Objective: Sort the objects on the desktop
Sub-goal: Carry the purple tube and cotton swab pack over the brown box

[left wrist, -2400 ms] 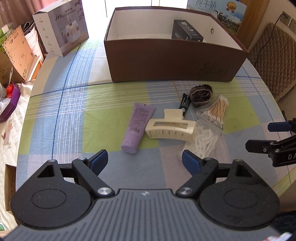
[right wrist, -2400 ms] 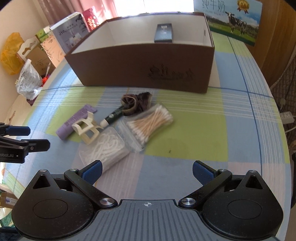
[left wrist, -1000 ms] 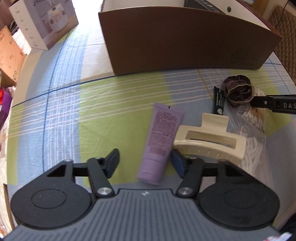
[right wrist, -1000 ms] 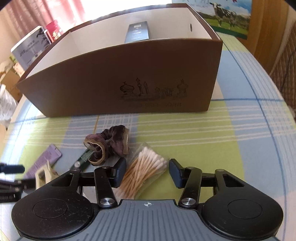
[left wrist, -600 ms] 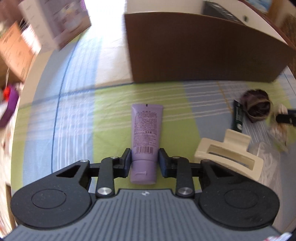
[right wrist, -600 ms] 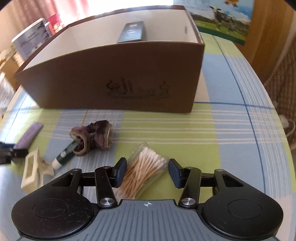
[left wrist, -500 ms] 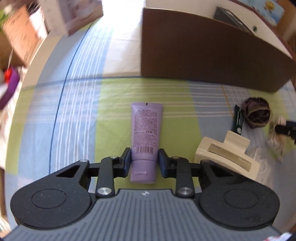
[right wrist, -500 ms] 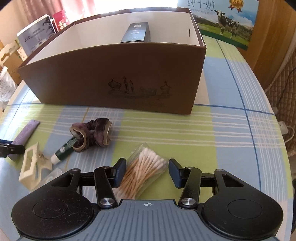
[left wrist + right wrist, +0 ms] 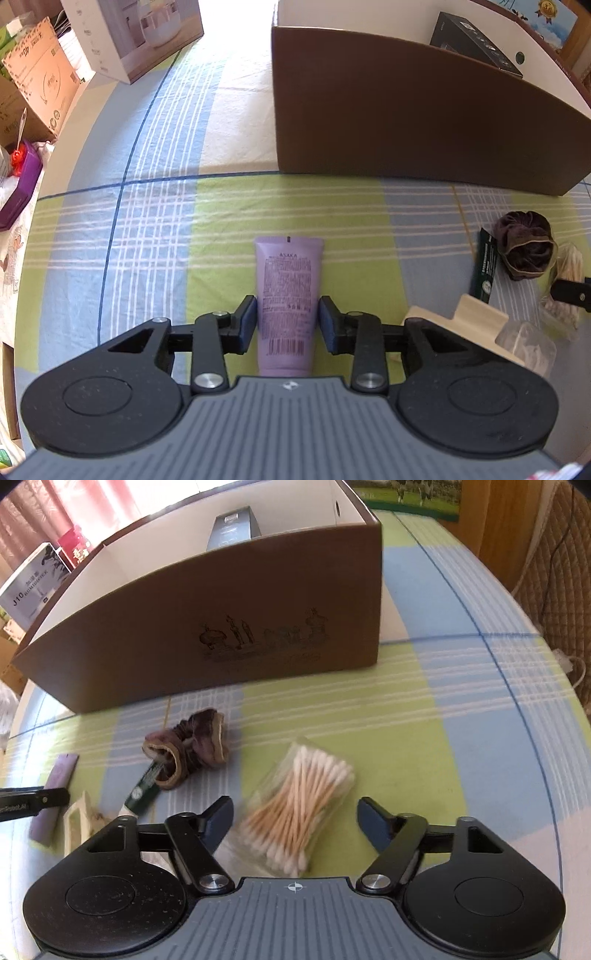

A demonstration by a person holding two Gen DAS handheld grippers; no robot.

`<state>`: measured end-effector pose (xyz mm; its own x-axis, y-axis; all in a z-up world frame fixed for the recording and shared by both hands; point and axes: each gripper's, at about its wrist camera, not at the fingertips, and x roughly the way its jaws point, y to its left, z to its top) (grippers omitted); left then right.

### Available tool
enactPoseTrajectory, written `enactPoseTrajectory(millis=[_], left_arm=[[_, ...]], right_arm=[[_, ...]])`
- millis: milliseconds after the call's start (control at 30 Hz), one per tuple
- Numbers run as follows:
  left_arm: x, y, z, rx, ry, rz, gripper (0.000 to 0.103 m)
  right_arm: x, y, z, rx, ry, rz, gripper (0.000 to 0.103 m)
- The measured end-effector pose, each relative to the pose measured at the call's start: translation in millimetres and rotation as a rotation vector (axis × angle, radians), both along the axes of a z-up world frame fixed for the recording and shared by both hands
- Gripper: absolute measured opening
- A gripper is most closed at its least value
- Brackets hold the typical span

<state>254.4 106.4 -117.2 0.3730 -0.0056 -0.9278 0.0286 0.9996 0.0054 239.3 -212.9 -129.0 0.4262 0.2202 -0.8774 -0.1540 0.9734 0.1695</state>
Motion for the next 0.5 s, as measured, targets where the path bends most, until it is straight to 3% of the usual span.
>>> enactPoseTrajectory(millis=[33, 100, 167, 233, 500], left_arm=[[0.0, 0.4, -0.3, -0.001, -0.001, 0.001, 0.031], [-0.1, 0.9, -0.6, -0.002, -0.001, 0.0, 0.031], [-1.4, 1.7, -1.0, -0.004, -0.002, -0.008, 0.031], [-3.2, 2.0, -1.2, -0.002, -0.001, -0.021, 0.03], [-1.2, 2.0, -2.0, 0.0, 0.003, -0.039, 0.031]], right_arm=[[-0.1, 4.5, -0.6, -0.022, -0.017, 0.019, 0.055], [-1.7, 13.5, -1.5, -0.062, -0.052, 0.084, 0.038], [-5.2, 22.4, -2.3, -0.116, -0.089, 0.181, 0.028], [-8.8, 25.4, -2.7, -0.137, -0.107, 0.241, 0.028], [-7.5, 21.9, -2.0, -0.121, -0.117, 0.255, 0.028]])
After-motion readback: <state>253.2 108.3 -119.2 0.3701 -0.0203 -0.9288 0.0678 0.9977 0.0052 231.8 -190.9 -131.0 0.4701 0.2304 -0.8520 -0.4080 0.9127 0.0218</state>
